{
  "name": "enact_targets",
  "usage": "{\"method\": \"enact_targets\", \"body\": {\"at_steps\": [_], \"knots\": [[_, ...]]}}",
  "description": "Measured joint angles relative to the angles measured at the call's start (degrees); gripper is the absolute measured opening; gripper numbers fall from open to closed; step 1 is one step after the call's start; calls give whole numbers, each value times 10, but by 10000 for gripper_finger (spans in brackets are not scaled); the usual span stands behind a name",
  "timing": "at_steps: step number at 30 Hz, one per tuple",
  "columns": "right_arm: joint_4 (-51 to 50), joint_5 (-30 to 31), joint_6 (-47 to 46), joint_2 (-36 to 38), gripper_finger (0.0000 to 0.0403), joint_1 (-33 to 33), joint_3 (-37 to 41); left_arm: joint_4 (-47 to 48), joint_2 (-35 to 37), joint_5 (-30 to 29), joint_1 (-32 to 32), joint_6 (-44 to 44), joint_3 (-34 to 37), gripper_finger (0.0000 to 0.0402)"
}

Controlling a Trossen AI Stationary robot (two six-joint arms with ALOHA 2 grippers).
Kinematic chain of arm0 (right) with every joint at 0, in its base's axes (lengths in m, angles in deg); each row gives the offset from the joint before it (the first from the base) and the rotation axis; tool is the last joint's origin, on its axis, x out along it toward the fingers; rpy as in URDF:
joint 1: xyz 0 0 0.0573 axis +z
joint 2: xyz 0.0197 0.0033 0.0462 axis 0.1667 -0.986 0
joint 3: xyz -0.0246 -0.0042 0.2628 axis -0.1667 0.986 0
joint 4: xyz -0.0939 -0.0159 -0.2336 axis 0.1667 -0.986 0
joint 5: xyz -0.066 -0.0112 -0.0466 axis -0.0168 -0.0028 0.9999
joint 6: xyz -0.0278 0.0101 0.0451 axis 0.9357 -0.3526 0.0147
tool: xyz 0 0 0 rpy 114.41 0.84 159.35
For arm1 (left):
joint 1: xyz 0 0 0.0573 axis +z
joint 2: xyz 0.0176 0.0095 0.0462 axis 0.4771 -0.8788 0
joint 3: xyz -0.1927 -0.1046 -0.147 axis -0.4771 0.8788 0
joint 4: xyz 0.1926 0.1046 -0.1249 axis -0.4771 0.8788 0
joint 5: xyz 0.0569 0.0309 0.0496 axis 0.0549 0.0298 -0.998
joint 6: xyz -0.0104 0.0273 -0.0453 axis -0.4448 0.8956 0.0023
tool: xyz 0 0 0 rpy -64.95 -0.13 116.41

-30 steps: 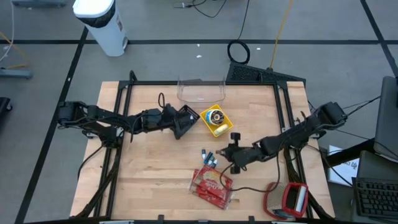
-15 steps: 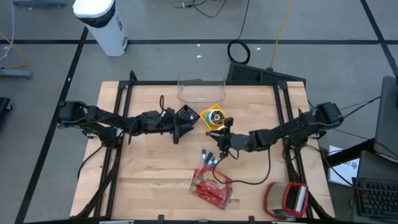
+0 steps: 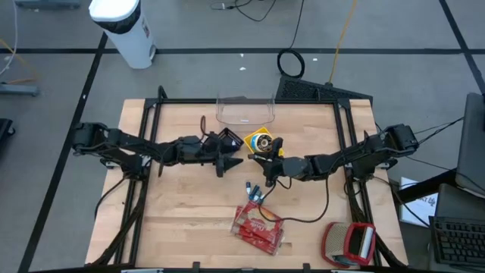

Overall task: Pick & Place Food Item
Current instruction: Put the brown bottle into the black bin

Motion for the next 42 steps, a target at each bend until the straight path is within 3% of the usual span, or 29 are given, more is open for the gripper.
{"method": "enact_targets", "body": {"at_steps": [7,17,36,42], "knots": [[27,0,16,0,59,4,0,44,-68,0,-7,0,-83,331],[36,1,26,0,59,8,0,45,-124,0,-6,-4,-124,311],[32,4,17,0,59,15,0,38,-125,12,17,-3,-128,158],[31,5,4,0,59,15,0,41,-122,71,35,40,-129,100]]}}
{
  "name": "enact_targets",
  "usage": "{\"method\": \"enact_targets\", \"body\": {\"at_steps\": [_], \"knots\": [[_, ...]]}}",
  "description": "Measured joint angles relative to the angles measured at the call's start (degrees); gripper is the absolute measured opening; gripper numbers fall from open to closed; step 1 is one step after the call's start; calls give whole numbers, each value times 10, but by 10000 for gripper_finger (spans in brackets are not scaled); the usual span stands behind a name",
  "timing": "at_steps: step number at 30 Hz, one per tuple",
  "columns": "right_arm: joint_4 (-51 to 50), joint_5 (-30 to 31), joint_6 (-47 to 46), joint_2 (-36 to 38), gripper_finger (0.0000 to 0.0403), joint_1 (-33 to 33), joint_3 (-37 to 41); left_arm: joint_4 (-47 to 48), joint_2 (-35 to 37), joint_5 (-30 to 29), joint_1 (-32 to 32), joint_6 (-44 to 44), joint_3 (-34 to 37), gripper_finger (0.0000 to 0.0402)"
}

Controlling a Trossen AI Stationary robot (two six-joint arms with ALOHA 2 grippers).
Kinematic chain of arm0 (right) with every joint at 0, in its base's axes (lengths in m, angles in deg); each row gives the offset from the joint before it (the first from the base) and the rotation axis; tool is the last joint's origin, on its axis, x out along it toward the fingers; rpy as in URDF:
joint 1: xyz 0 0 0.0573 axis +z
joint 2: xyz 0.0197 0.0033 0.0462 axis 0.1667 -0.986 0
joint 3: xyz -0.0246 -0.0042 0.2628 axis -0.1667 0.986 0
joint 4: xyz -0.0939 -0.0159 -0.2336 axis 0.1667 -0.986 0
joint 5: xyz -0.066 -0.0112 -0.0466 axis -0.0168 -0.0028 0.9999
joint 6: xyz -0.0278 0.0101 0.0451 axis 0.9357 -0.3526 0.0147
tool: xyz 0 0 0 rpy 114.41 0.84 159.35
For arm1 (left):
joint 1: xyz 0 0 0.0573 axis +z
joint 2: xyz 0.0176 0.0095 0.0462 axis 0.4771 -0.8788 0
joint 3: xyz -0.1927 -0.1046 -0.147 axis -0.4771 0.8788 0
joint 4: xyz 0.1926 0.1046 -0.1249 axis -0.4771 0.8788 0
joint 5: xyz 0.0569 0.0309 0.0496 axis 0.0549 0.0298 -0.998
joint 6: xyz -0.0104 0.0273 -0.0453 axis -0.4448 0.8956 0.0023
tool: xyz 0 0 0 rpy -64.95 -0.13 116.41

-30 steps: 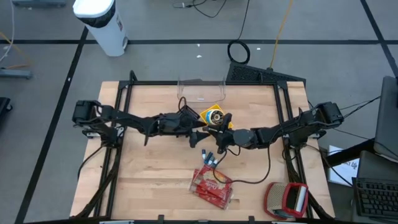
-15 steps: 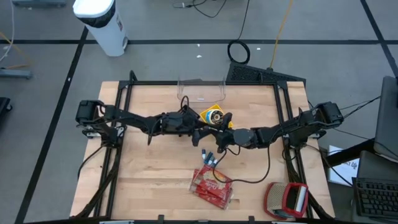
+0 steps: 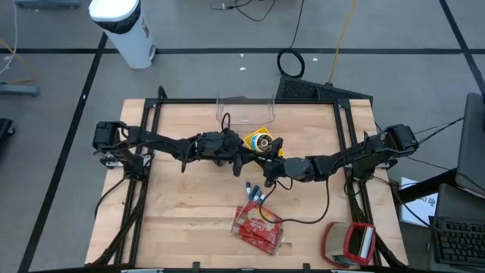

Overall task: Pick & Place Food Item
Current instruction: Put the brown bottle into the black bin

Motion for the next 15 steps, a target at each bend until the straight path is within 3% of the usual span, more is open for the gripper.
{"method": "enact_targets", "body": {"at_steps": [3,7,15], "knots": [[6,-1,-26,0,62,0,0,10,12,43,19,3,0,70],[21,-4,-103,0,86,0,-2,40,37,79,42,29,0,68],[24,-8,-195,7,140,1,0,151,88,-38,59,90,13,68]]}}
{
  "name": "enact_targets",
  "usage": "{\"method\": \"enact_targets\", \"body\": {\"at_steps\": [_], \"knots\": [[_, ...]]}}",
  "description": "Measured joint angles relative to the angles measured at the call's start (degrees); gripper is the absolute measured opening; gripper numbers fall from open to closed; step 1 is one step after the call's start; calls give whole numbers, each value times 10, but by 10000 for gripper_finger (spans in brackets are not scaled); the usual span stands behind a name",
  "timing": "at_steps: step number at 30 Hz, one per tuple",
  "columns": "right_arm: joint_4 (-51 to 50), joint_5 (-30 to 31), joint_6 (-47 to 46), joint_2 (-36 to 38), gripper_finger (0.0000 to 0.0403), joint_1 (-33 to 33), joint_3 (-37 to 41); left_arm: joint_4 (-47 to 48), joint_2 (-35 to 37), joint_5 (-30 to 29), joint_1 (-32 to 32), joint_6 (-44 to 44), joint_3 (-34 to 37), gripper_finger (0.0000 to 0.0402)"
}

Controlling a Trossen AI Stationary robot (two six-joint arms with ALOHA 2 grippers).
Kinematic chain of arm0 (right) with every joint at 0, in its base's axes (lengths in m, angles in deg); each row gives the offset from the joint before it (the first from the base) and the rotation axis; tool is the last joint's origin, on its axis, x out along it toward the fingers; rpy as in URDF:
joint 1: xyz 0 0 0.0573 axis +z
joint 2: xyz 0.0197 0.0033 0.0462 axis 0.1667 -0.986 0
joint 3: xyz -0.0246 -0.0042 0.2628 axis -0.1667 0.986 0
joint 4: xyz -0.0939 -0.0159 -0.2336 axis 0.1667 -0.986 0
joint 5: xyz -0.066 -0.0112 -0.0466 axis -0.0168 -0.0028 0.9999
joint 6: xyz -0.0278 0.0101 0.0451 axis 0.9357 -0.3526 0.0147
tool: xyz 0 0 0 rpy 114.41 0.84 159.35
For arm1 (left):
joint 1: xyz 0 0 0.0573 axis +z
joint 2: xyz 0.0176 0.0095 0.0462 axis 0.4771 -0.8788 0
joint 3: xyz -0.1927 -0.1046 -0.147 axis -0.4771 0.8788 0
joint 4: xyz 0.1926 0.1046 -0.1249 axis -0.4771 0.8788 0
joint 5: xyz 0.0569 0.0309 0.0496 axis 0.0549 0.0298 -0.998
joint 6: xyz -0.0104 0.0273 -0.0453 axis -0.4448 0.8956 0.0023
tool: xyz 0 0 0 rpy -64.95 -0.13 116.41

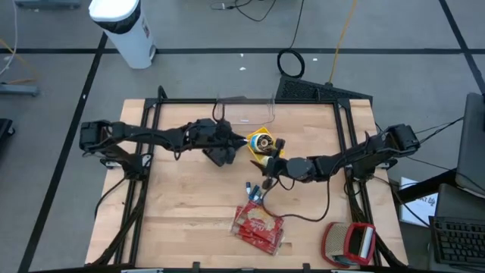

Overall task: Pick & Place Food Item
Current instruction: Put the brown bottle into the black bin

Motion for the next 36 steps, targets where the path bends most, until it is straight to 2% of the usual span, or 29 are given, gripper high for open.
{"method": "enact_targets", "body": {"at_steps": [4,10,17,24,28,30,36], "knots": [[-7,2,-1,4,151,0,0,-1,28,-35,1,2,45,68],[-10,2,-1,5,154,-1,0,-11,55,-125,-3,-16,135,66],[-9,2,-10,5,155,-10,0,-36,45,-156,-3,-25,195,66],[-9,2,-14,5,155,-11,0,-37,37,-157,-3,-28,199,79],[-5,-2,-45,5,154,-10,0,-37,37,-157,-3,-27,199,81],[-5,-35,-61,5,154,-9,0,-38,37,-157,-3,-29,199,88],[-12,-186,-148,5,163,-8,0,-38,37,-157,-3,-31,199,137]]}}
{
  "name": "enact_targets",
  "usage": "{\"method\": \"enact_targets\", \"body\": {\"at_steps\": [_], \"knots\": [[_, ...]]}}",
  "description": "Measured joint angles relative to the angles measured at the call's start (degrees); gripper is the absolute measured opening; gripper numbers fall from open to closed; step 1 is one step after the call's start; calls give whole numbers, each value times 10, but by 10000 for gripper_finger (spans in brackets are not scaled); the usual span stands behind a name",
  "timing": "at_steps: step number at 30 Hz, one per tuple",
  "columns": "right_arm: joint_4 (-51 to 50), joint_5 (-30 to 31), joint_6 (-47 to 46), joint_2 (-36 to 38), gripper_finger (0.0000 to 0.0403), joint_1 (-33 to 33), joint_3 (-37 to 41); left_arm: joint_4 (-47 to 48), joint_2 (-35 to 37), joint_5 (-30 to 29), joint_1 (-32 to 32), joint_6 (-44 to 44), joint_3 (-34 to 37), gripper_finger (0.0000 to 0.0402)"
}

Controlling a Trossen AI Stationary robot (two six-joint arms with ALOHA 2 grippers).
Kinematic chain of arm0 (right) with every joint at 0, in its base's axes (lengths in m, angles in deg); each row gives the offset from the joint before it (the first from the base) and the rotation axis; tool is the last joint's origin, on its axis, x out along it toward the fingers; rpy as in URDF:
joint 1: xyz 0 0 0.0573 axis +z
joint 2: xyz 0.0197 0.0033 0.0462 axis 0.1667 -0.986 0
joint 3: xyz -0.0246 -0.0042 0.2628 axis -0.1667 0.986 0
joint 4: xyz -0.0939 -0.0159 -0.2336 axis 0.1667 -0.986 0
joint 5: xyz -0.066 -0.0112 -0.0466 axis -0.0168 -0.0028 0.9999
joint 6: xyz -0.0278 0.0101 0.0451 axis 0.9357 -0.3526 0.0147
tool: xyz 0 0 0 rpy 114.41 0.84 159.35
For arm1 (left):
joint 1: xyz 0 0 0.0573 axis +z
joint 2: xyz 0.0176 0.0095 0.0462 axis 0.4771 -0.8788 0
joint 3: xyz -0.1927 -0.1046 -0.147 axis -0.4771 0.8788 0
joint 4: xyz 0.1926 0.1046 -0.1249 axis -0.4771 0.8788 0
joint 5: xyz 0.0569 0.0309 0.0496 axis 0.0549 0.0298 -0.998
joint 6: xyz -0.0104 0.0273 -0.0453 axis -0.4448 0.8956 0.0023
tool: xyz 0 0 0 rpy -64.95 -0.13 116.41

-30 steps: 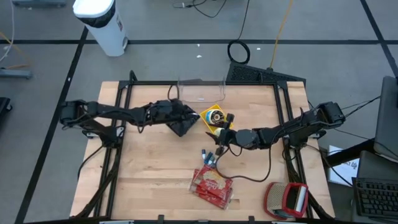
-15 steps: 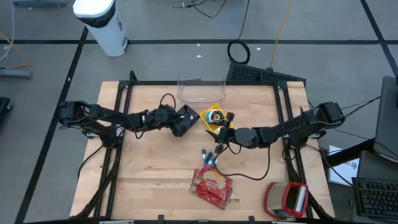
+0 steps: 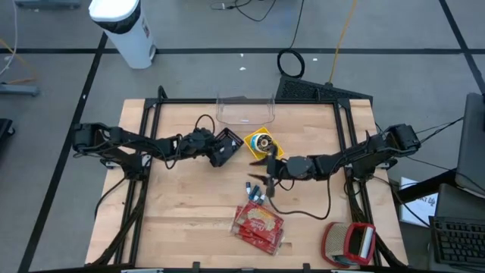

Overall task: Pick & Place Food Item
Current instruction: Put the brown bottle into the black bin, then put the right green bottle into the black bin

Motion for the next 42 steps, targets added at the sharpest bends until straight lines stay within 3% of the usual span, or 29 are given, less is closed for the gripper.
{"method": "enact_targets", "body": {"at_steps": [3,10,15,20,30,42], "knots": [[-33,-35,-20,-10,167,6,0,0,0,0,0,-8,0,167],[-163,-39,-8,-55,176,50,0,-3,0,1,0,-9,0,230],[-170,-70,-12,-101,172,68,0,-18,0,4,0,-11,0,252],[-170,-97,-15,-152,168,68,0,-39,0,6,0,-12,-1,262],[-158,-112,-18,-169,155,67,-1,-47,0,6,-1,-22,-1,257],[-134,-113,-26,-172,79,67,0,-48,0,6,-1,-25,-1,257]]}}
